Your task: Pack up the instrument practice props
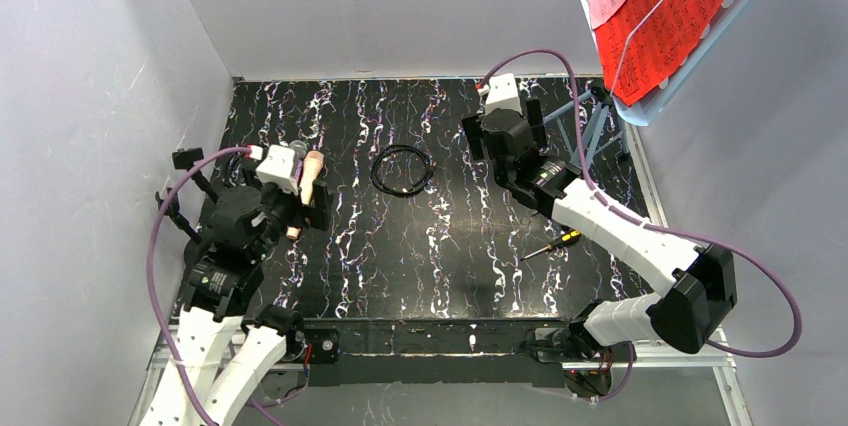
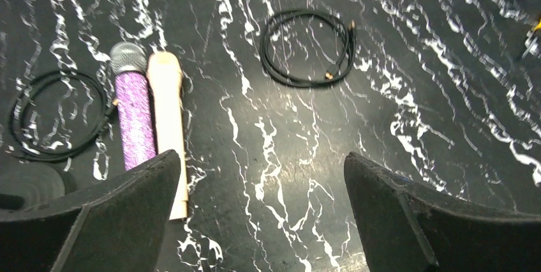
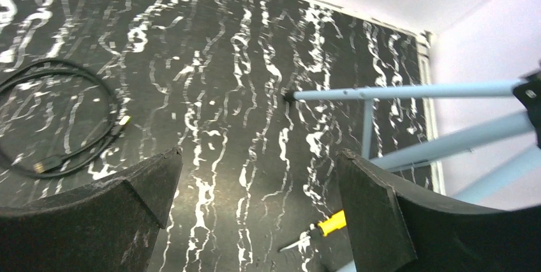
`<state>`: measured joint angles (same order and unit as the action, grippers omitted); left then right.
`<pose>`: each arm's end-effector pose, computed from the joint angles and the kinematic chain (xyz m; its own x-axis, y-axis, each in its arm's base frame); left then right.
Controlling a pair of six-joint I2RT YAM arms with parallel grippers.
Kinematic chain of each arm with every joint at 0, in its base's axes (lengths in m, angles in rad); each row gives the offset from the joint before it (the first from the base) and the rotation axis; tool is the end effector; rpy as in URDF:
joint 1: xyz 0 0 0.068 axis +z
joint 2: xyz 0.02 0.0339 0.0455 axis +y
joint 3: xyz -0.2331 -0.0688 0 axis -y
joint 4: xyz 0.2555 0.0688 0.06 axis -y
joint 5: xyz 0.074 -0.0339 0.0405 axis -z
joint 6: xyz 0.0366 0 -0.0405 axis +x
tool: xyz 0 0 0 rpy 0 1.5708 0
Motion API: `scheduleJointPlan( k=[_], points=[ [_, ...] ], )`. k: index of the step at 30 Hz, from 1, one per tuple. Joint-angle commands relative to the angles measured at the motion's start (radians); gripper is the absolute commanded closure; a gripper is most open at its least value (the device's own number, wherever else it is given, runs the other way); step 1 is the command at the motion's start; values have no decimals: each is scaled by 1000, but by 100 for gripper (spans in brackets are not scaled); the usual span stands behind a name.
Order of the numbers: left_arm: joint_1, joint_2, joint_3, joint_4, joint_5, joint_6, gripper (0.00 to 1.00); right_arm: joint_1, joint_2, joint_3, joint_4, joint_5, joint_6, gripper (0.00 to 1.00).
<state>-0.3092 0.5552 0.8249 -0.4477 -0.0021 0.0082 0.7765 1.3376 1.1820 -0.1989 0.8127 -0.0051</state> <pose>0.1534 -0.0489 0.3427 -0.1662 0.0617 -0.9842 0.3037 0.9527 0.0084 0.2475 0.2059 0.3255 -0.2476 -0.2482 -0.9365 0.0027 0.9664 -0.2568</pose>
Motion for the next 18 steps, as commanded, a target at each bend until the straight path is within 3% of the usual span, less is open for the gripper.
scheduleJointPlan(
  k=[1, 8, 18],
  points=[
    [-52, -10, -104, 87, 17, 9, 2, -28, 24, 25, 32, 209, 29, 1],
    [-116, -35, -250, 230, -46, -35, 2, -108, 166, 59, 94, 427, 71, 1],
    [-149, -33, -282, 258, -60, 17, 2, -247, 346, 108, 290, 546, 216, 6]
  ],
)
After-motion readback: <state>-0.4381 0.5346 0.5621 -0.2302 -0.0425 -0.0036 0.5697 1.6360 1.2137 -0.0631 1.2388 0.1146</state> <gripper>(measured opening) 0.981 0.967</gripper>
